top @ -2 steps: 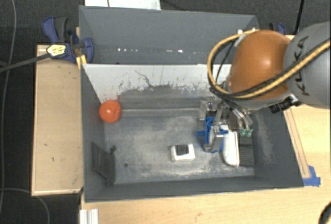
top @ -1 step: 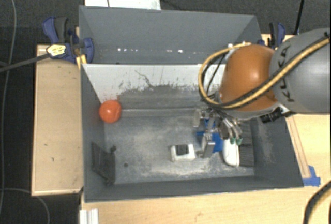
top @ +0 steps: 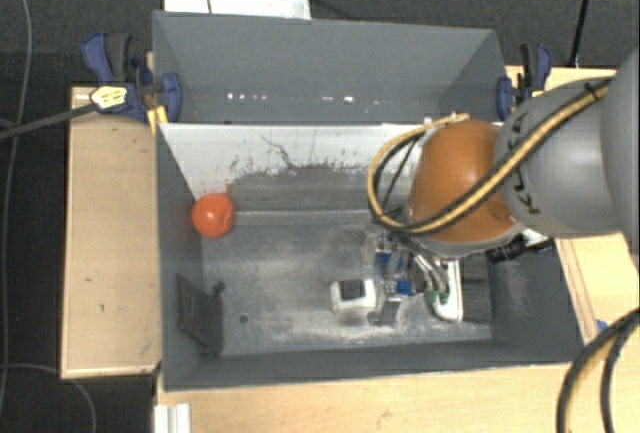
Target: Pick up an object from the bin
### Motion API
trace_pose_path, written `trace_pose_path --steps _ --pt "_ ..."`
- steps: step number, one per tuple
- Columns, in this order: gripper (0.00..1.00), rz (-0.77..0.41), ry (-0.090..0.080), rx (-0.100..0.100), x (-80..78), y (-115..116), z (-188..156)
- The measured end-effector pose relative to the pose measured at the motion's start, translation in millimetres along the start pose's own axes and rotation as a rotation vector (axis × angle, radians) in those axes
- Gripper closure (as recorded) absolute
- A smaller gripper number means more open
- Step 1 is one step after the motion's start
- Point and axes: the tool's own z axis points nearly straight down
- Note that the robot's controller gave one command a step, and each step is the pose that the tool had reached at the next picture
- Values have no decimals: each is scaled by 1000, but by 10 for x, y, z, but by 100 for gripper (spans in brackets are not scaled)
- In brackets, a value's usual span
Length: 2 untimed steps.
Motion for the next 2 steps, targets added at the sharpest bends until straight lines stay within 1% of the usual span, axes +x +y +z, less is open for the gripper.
trace_pose_path --steps 1,2 --pt "100 41 -11 0 114 -22 262" --pt "0 42 -9 1 118 -25 275"
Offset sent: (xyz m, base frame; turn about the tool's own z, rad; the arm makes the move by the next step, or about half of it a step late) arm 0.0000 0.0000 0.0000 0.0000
